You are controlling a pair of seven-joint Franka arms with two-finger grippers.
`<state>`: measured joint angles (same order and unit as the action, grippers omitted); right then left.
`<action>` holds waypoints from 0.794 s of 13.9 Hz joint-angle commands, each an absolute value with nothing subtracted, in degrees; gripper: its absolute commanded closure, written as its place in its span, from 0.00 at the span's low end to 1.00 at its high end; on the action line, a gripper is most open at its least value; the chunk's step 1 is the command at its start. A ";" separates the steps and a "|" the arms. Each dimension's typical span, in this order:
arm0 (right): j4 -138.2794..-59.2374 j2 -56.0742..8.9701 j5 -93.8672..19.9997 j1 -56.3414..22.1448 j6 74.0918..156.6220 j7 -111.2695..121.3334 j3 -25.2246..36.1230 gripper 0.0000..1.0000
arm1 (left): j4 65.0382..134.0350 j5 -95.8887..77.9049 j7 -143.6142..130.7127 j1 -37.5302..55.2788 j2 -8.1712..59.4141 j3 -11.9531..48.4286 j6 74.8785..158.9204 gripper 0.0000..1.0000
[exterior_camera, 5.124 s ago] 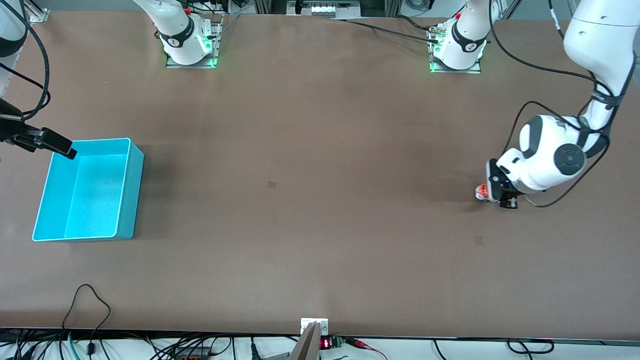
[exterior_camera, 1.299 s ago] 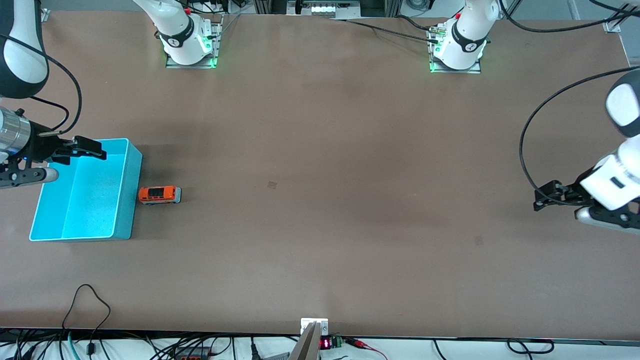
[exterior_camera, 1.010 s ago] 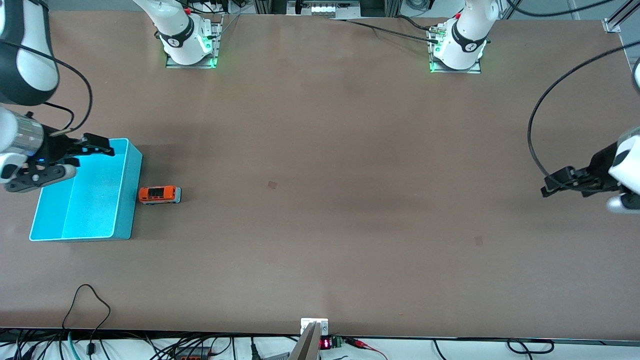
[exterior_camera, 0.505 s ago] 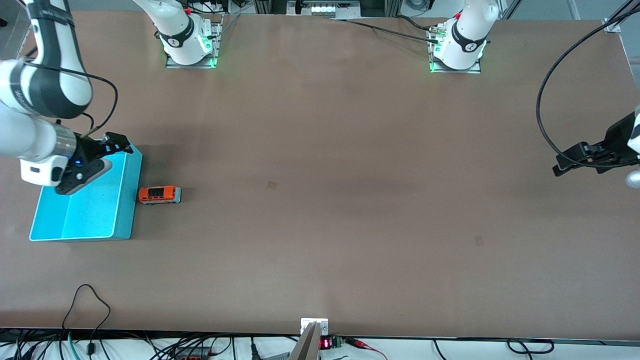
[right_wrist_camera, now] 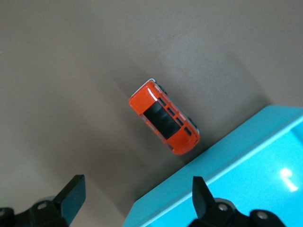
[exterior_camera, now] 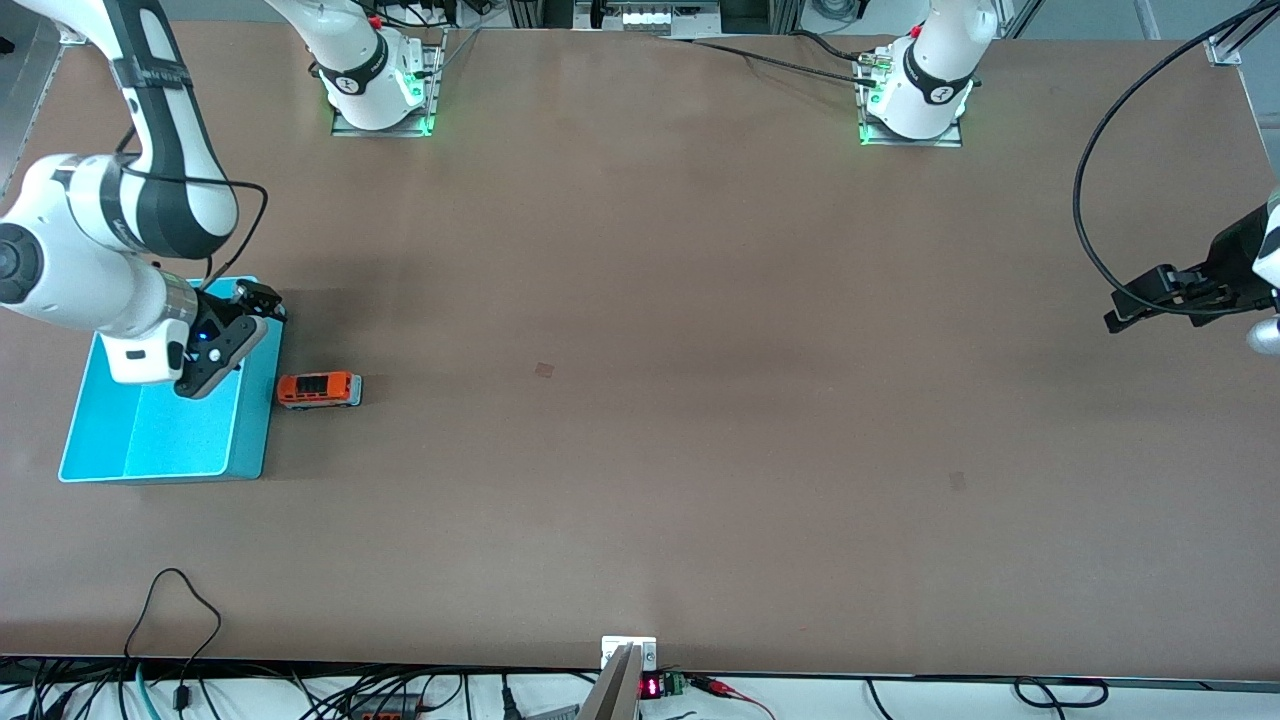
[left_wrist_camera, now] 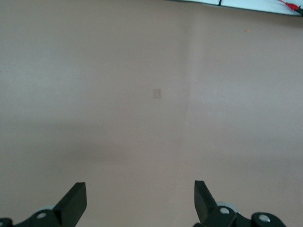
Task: Wind up bus and store in blue box
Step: 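Lower the right gripper and grasp the orange car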
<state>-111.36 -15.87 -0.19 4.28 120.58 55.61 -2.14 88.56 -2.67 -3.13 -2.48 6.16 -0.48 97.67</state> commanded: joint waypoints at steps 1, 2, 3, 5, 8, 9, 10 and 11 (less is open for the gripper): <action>-111.09 -18.19 2.01 3.17 125.05 59.76 -2.20 0.00 | 92.45 -3.34 -2.90 -2.37 1.94 -0.61 97.03 0.00; -111.01 -18.80 3.76 2.21 126.63 59.77 -2.20 0.00 | 93.50 -3.34 -2.90 -2.29 1.15 -0.53 97.90 0.00; -111.01 -19.07 5.00 0.98 127.61 59.68 -2.20 0.00 | 94.73 -3.25 -2.90 -2.11 0.53 -0.18 98.61 0.00; -111.01 -21.08 5.71 -0.53 129.81 59.76 -2.11 0.00 | 95.89 -3.25 -2.99 -2.29 0.26 0.53 99.58 0.00; -111.88 -22.85 6.67 -0.70 134.36 61.08 -2.11 0.00 | 94.49 -2.20 -2.81 -2.20 0.79 0.70 97.83 0.00; -112.58 -23.03 6.77 -0.62 136.21 62.74 -2.11 0.00 | 94.40 -2.20 -2.81 -2.20 0.79 0.70 97.65 0.00; -113.20 -23.38 6.77 -0.53 138.06 64.93 -2.11 0.00 | 94.39 -2.20 -2.81 -2.20 0.79 0.70 97.65 0.00; -113.64 -23.64 6.77 -0.18 139.12 66.78 -2.11 0.00 | 94.48 -2.02 -2.81 -2.20 0.88 0.70 97.65 0.00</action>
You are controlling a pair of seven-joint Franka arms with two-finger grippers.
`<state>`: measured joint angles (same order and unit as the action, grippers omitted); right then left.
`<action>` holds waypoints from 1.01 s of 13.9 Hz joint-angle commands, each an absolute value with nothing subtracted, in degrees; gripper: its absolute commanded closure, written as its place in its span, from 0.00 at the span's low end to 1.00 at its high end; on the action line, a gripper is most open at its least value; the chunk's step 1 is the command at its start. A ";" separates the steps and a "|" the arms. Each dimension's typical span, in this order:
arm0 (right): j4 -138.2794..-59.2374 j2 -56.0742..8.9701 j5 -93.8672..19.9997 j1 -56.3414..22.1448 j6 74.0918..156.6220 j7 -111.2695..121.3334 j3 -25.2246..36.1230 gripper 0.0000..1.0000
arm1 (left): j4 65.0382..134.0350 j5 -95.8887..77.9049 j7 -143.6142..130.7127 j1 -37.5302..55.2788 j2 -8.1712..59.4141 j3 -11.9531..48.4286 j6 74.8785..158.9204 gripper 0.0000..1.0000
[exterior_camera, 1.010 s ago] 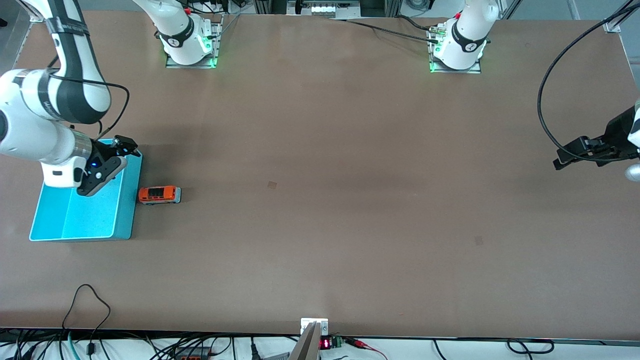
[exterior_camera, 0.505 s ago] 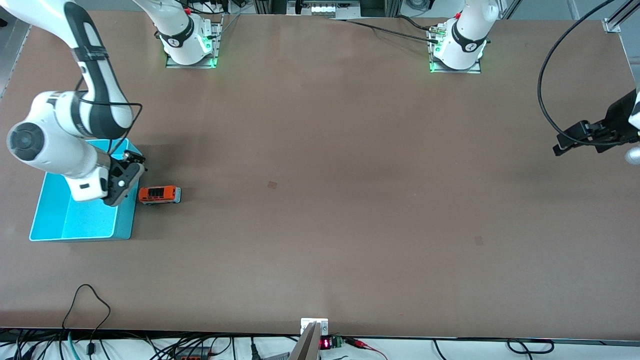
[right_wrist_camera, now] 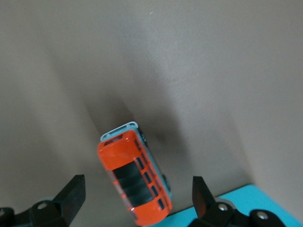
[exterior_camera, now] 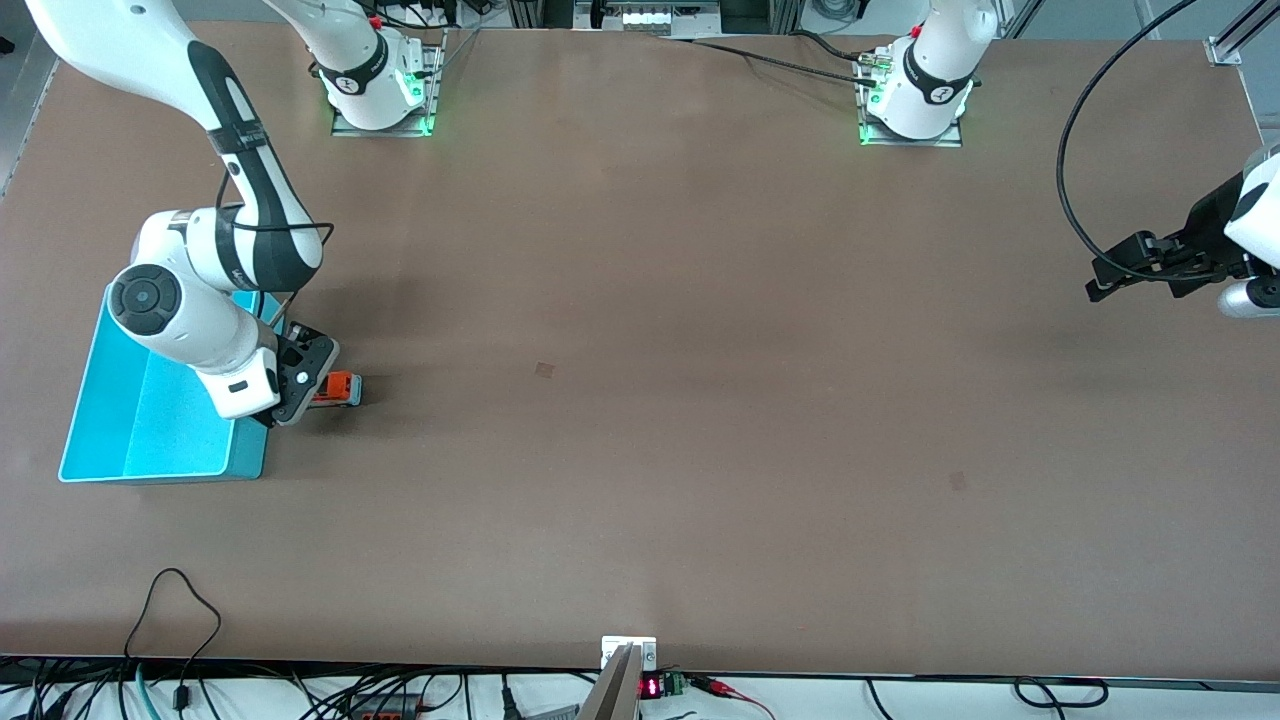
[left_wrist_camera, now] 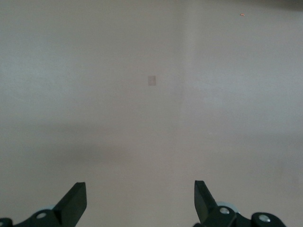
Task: Wind up bus and store in blue box
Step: 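Lower the right gripper and grasp the orange car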
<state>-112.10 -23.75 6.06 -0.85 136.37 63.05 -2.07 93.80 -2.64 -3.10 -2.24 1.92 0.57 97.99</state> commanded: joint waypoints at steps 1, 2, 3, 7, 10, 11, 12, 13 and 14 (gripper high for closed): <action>-113.90 -24.34 6.77 0.61 139.91 69.06 -2.20 0.00 | 94.57 -1.85 -3.07 -2.20 0.79 0.70 97.30 0.00; -114.17 -24.87 6.77 0.96 140.53 71.43 -2.28 0.00 | 94.48 -1.85 -2.99 -2.20 0.79 0.62 95.82 0.00; -115.04 -25.40 6.77 1.58 142.02 73.37 -2.29 0.00 | 94.40 -1.85 -2.90 -2.46 0.79 0.53 94.67 0.00; -119.27 -26.80 6.77 2.99 148.09 76.11 -2.90 0.00 | 94.40 -1.85 -2.81 -3.16 0.70 0.61 94.04 0.00; -119.18 -27.16 6.77 2.99 148.27 76.11 -3.16 0.00 | 94.48 -1.93 -2.90 -2.81 0.70 0.79 94.65 0.00; -119.18 -27.33 6.77 2.99 148.27 76.11 -3.25 0.00 | 94.40 -1.93 -2.90 -2.73 0.79 0.79 94.83 0.00; -119.18 -27.51 6.77 2.99 148.27 76.11 -3.16 0.20 | 94.39 -1.85 -2.90 -2.55 0.88 0.70 94.92 0.00; -119.09 -27.42 6.77 2.99 148.18 75.94 -3.25 0.54 | 94.48 -1.76 -2.90 -2.55 0.97 0.70 94.92 0.00; -118.92 -27.42 6.68 2.99 148.27 75.50 -3.25 0.71 | 94.48 -1.76 -2.90 -2.55 1.14 0.70 94.92 0.00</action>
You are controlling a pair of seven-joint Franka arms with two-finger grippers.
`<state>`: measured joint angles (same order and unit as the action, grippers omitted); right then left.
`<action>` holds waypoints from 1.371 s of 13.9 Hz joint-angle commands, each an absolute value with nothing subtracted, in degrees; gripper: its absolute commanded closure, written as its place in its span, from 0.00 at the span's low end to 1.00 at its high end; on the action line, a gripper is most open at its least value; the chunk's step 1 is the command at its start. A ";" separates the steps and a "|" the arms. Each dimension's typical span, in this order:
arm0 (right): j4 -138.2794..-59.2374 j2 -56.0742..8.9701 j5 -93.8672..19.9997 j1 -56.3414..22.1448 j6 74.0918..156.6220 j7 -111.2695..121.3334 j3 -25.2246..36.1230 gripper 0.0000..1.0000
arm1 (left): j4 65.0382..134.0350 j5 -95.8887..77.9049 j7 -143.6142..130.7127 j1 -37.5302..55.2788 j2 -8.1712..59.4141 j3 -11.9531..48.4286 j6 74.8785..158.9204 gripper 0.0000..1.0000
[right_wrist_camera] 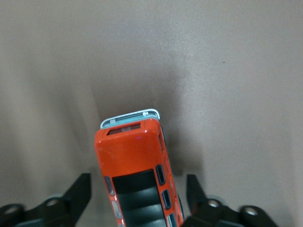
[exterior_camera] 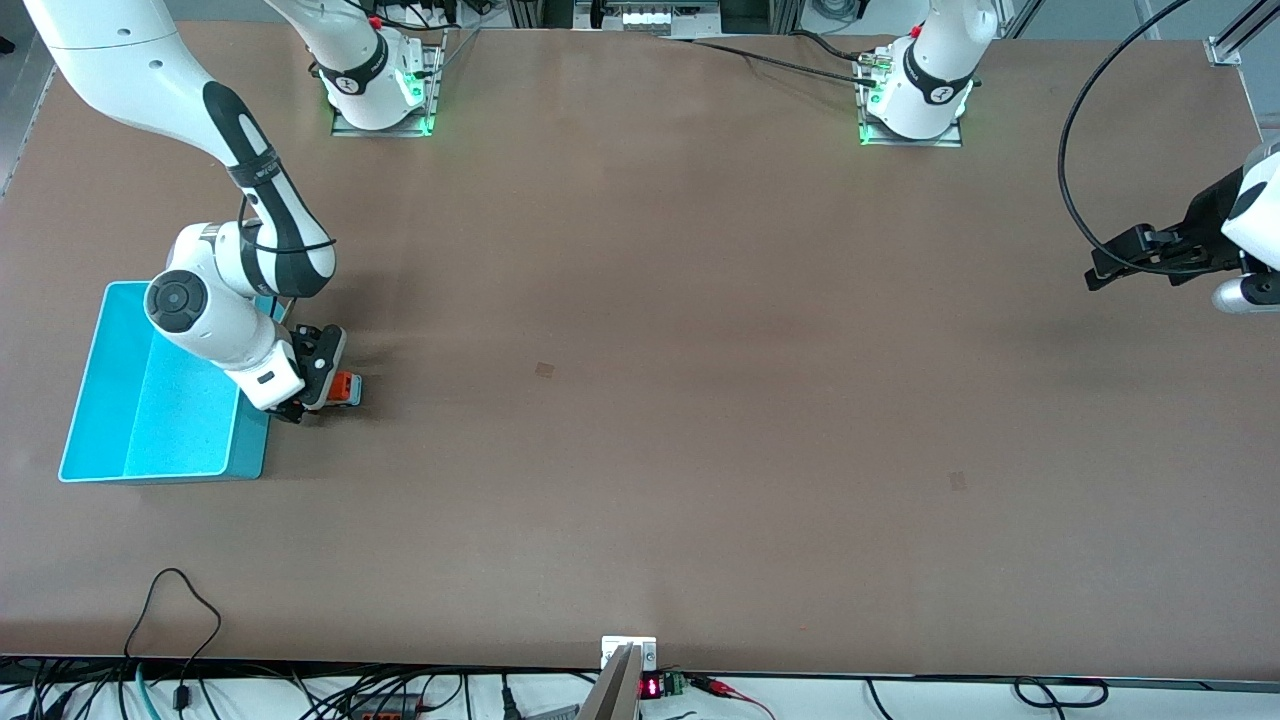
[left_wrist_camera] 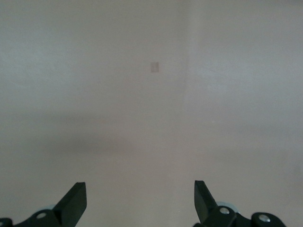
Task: Wind up bus and store in blue box
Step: 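Lower the right gripper and grasp the orange car, then lift the car with the right gripper over the cyan box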
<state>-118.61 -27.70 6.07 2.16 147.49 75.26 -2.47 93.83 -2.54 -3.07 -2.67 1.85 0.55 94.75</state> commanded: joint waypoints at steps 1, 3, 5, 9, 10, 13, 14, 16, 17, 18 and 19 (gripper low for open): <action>-118.83 -27.42 6.59 3.08 148.27 75.24 -3.25 0.87 | 94.31 -1.32 -2.81 -2.55 1.40 0.70 95.01 0.00; -118.83 -27.33 6.33 2.90 148.18 74.88 -3.25 1.00 | 94.04 -0.09 -2.81 -2.37 1.41 0.79 94.92 0.00; -118.57 -26.81 5.98 2.81 147.92 70.09 -3.25 1.00 | 94.04 -0.09 -2.90 -2.29 1.32 0.79 94.83 0.00; -114.70 -24.97 5.63 0.80 147.66 47.07 -3.16 1.00 | 94.04 -0.09 -2.90 -2.29 1.32 0.79 94.92 0.00; -114.00 -24.35 5.71 0.27 147.31 42.85 -3.08 1.00 | 93.96 0.00 -2.81 -2.29 1.41 0.79 94.92 0.00; -110.50 -22.77 5.89 -0.26 142.06 31.49 -2.29 1.00 | 93.96 0.00 -2.90 -2.29 1.41 0.79 94.92 0.00; -108.22 -22.42 6.15 -1.22 138.20 28.77 -1.15 1.00 | 93.96 0.00 -2.81 -2.29 1.41 0.79 94.92 0.00; -104.60 -22.33 6.50 -3.77 131.25 25.50 2.70 1.00 | 93.96 0.00 -2.81 -2.29 1.41 0.79 95.01 0.00; -103.37 -22.32 6.59 -3.78 129.57 25.05 3.86 1.00 | 93.96 0.00 -2.81 -2.29 1.41 0.79 94.92 0.00; -102.23 -22.32 6.50 -3.17 127.98 24.96 4.13 1.00 | 93.96 0.00 -2.81 -2.20 1.32 0.88 94.92 0.00; -101.52 -22.32 6.42 -2.73 126.75 24.61 5.61 1.00 | 93.96 0.26 -2.81 -2.20 1.41 1.75 94.92 0.00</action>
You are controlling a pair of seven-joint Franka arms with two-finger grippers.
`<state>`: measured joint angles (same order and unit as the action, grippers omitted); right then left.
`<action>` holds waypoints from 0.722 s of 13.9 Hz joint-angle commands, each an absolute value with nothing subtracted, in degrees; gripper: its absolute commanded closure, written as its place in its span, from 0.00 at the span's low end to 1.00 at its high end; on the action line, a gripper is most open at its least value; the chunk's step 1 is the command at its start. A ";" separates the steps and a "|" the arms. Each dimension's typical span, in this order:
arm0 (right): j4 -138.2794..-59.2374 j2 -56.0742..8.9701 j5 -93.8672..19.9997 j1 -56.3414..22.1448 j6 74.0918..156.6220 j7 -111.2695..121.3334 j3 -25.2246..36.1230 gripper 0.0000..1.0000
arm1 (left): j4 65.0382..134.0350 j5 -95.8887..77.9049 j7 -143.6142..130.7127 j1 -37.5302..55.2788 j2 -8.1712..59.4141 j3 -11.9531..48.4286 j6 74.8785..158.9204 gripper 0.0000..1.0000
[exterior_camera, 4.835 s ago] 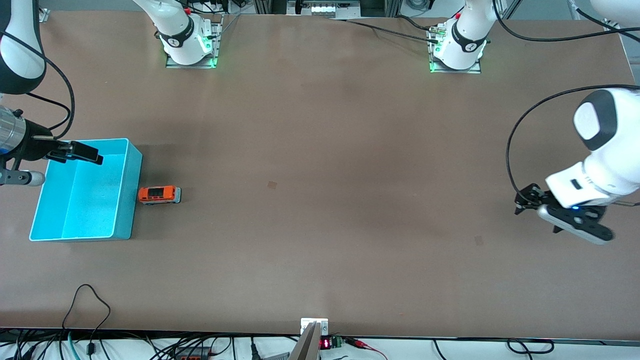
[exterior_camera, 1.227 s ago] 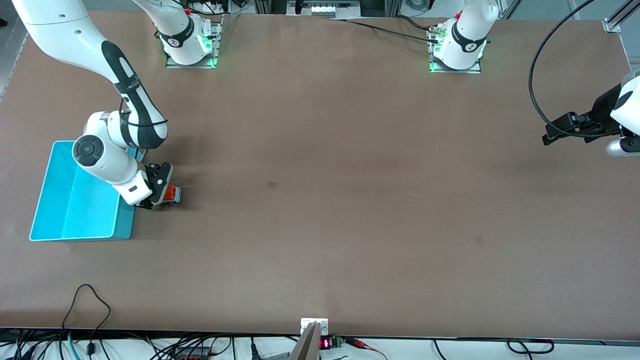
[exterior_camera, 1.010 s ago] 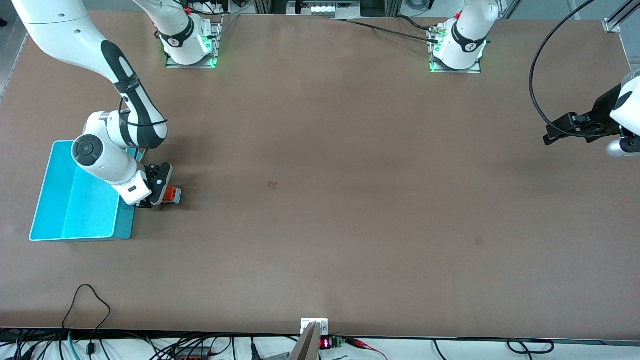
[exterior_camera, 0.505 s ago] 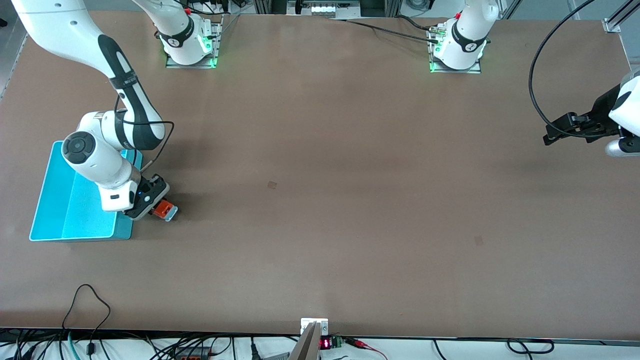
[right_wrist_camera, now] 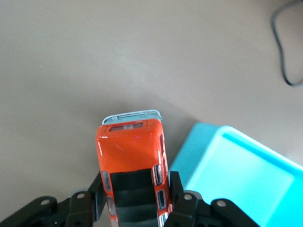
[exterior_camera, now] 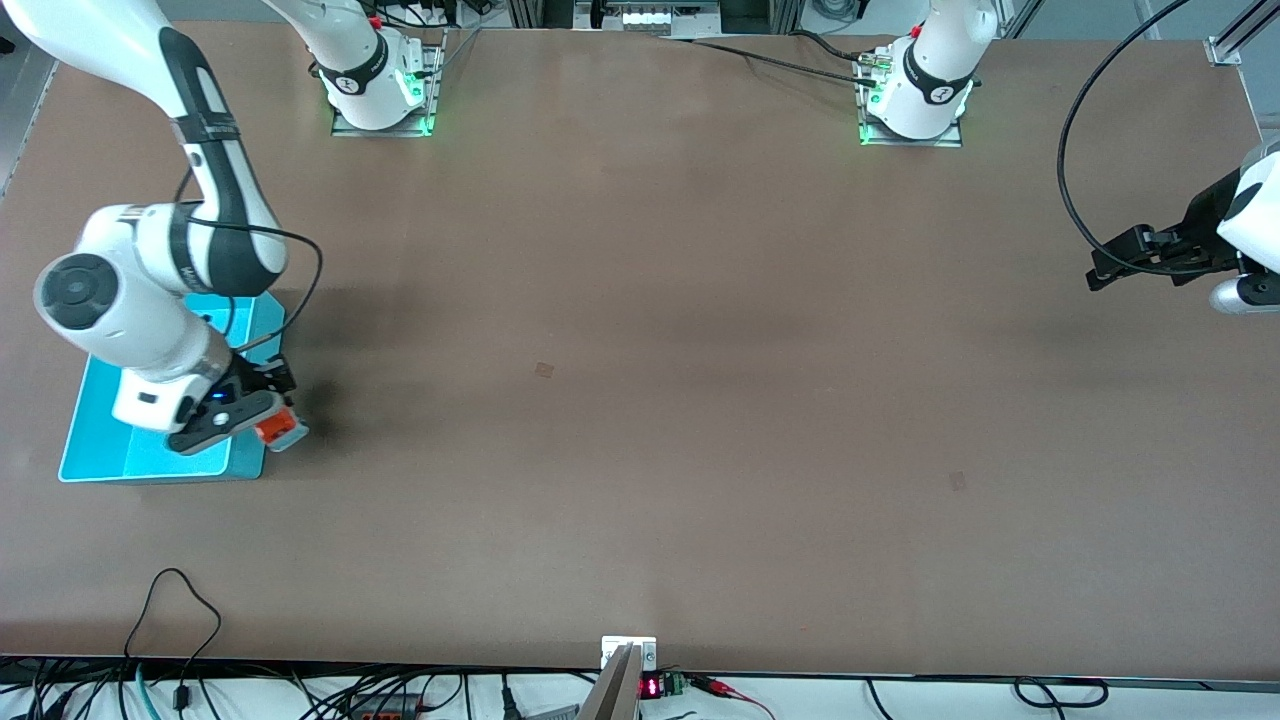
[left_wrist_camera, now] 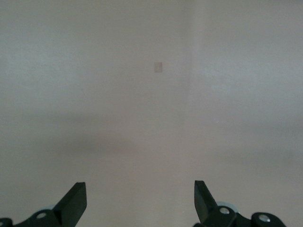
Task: Wind up bus and store in blue box
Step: 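Lift the car with the right gripper over the cyan box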
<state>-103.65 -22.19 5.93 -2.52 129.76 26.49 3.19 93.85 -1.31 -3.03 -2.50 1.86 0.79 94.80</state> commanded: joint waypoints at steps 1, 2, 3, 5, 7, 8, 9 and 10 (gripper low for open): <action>-100.82 -22.32 6.33 -2.72 126.56 23.30 7.63 1.00 | 93.87 0.35 -2.81 -2.28 1.32 2.63 95.01 0.00; -100.29 -22.59 6.33 -2.46 126.65 22.77 9.13 1.00 | 93.87 0.96 -2.81 -2.29 1.32 2.81 94.92 0.00; -100.20 -22.59 6.07 -1.94 126.65 22.68 10.18 1.00 | 93.87 1.05 -2.81 -2.29 1.32 2.81 94.92 0.00; -100.37 -22.59 5.89 -0.10 126.56 22.33 10.90 1.00 | 93.87 0.97 -2.81 -2.29 1.14 2.81 95.01 0.00; -101.07 -23.11 5.98 4.46 126.21 22.32 10.90 1.00 | 93.95 0.79 -2.81 -2.46 0.88 2.81 94.83 0.00; -102.03 -23.55 6.15 7.53 126.91 23.02 10.81 1.00 | 94.13 0.70 -2.90 -2.63 0.79 2.73 94.75 0.00; -103.17 -23.55 6.15 9.12 127.18 25.12 10.81 1.00 | 94.13 0.62 -2.81 -2.72 0.79 2.81 94.75 0.00; -104.23 -23.47 6.07 9.66 127.09 27.83 10.81 1.00 | 94.13 0.27 -2.81 -2.90 0.79 2.73 94.92 0.00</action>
<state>-102.38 -23.83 5.92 7.29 126.99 24.74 11.57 93.83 -0.11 -3.04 -2.50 1.78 2.66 94.89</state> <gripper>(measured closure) 0.436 0.000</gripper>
